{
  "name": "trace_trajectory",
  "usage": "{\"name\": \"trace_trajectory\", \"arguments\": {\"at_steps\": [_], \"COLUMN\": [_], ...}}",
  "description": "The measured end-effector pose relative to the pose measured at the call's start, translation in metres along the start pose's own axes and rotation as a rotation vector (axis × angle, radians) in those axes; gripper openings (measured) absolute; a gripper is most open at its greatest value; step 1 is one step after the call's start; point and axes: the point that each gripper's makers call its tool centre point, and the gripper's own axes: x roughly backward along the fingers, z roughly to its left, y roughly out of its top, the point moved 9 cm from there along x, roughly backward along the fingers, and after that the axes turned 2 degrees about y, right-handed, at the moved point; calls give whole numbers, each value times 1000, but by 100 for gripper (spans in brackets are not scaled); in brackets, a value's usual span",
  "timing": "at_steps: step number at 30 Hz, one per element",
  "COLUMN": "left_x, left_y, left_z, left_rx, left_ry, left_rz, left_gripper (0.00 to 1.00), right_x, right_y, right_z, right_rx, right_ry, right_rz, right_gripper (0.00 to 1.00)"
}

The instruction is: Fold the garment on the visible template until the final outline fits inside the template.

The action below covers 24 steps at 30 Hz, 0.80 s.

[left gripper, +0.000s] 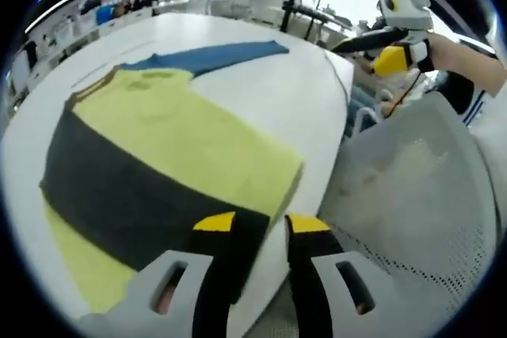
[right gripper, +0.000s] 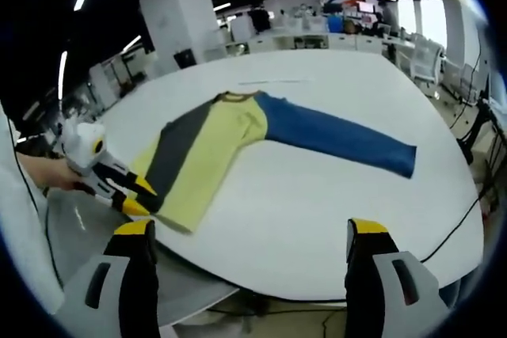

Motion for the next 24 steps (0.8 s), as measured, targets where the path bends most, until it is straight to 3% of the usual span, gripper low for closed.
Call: {"name": "trace_trajectory", "arguments": {"at_steps": [24], "left_x": [-12], "left_y": [-2], "left_z": [3], "left_rx": [-72], "left_ry": [25], "left_rz": [54], "left_gripper": [6], "right_x": [2], "right_y": [-3], "right_z": [-2], "right_rx": [-16], "right_ry": [-12], "right_rz": [5], "right_gripper": [100]}}
